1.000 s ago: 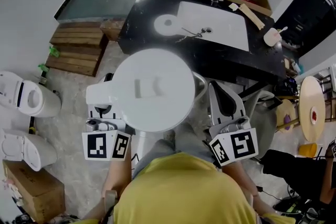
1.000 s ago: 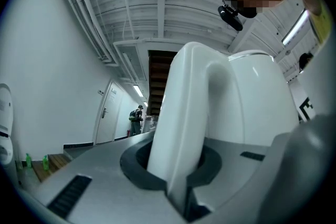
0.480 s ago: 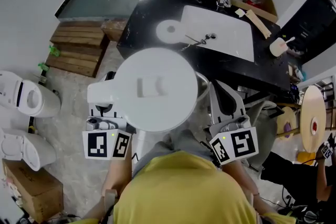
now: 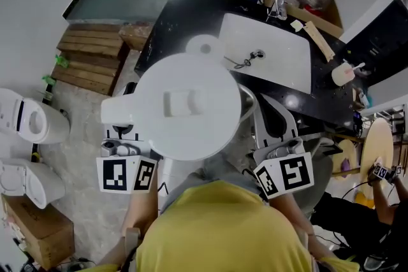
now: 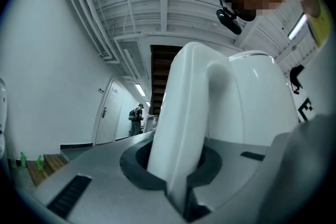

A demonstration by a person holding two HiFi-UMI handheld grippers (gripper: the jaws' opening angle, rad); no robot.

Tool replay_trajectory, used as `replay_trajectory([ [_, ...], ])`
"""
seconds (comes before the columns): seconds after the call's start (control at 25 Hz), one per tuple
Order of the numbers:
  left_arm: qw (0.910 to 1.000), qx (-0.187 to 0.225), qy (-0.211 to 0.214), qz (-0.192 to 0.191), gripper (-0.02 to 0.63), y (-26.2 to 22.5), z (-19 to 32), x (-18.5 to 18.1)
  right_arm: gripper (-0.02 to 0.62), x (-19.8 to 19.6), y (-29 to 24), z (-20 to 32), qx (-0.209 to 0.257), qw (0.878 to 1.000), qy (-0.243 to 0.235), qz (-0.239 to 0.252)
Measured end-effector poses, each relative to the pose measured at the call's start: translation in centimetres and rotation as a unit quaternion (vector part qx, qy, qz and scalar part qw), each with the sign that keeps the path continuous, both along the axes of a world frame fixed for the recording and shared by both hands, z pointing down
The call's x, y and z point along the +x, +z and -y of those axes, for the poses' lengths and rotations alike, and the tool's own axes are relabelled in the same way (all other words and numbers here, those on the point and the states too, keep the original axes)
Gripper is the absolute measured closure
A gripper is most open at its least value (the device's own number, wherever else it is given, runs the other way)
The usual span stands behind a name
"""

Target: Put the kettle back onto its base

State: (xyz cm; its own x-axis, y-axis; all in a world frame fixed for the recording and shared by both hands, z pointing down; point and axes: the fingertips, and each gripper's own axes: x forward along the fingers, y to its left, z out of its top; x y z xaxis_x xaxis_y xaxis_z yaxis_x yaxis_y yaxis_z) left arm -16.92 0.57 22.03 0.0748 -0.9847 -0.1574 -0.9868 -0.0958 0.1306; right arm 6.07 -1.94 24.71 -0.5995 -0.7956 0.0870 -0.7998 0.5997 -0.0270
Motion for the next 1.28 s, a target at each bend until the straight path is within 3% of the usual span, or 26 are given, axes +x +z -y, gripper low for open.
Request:
replay_trajectory([
  [0.6,0.9997,0.000,-0.021,0.010,0.571,0.4,9.7,0.5,0.580,0.2,1.1,10.2,-0.010,1.000,-0.027,0.002],
  [1.28,0.9993,-0.006,-0.034,0.013,0.569,0.6,14.0,1.4,0.580,0.2,1.4,14.1,-0.015,0.999,-0.049,0.012],
])
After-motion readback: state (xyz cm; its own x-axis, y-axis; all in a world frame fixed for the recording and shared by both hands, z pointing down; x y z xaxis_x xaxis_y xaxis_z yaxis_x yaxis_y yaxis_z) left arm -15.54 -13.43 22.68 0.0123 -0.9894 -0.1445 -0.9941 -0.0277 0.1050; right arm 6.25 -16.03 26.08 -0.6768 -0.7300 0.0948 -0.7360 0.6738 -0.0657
